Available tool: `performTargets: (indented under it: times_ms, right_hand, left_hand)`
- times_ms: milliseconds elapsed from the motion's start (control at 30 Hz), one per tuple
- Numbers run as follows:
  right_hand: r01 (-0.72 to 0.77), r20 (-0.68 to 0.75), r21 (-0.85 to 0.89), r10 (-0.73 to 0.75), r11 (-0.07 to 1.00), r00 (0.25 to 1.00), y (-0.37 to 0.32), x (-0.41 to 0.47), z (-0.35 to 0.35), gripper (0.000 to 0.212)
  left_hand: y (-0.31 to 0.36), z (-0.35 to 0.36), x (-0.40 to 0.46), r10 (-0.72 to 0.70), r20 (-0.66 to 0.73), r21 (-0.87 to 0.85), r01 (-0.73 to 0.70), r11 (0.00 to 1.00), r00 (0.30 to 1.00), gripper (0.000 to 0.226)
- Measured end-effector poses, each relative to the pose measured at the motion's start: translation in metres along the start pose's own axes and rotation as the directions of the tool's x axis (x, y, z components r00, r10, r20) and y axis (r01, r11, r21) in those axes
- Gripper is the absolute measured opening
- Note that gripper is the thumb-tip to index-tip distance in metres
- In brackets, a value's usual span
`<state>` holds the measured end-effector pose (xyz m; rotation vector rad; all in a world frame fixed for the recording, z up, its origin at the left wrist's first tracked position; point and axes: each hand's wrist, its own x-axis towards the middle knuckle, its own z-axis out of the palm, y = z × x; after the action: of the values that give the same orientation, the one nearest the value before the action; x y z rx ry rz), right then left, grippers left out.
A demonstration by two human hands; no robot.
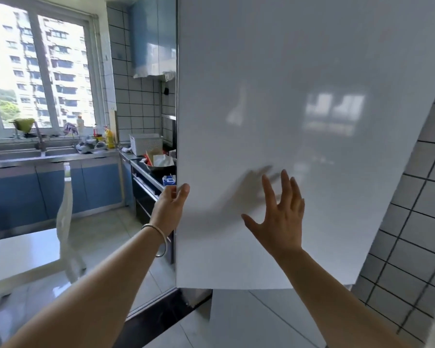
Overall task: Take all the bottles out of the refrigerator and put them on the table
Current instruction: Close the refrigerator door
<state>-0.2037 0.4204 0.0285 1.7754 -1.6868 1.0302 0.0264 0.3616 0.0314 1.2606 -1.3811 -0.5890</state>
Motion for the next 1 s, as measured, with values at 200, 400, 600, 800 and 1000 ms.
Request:
performTargets:
  times_ms: [200, 400, 600, 800, 1000]
  right_hand:
    - [-0.067, -0.009, -0.163, 0.066, 0.984, 0.998, 0.018, 0.035, 0.05, 0.102]
    - [-0.188, -0.051, -0.316, 0.181, 0.93, 0.982, 0.03, 0.068, 0.098, 0.099]
    - [-0.332, -0.1, -0.393, 0.319, 0.857, 0.942, 0.033, 0.092, 0.135, 0.096]
    - [-0.384, -0.168, -0.485, 0.348, 0.786, 0.923, 0.045, 0.11, 0.16, 0.1]
    - [-0.439, -0.242, -0.52, 0.366, 0.732, 0.898, 0.06, 0.125, 0.184, 0.107]
  left_hand:
    - [-0.037, 0.035, 0.084, 0.058, 0.095, -0.077, -0.051, 0.996, 0.994, 0.032]
    - [-0.06, 0.082, 0.163, 0.105, 0.207, -0.171, -0.07, 0.983, 0.973, 0.029]
    - [-0.075, 0.126, 0.232, 0.161, 0.389, -0.203, -0.086, 0.975, 0.907, 0.035]
    - [-0.077, 0.168, 0.267, 0.22, 0.429, -0.306, -0.089, 0.948, 0.876, 0.034]
    - [-0.082, 0.205, 0.294, 0.218, 0.475, -0.306, -0.073, 0.949, 0.853, 0.033]
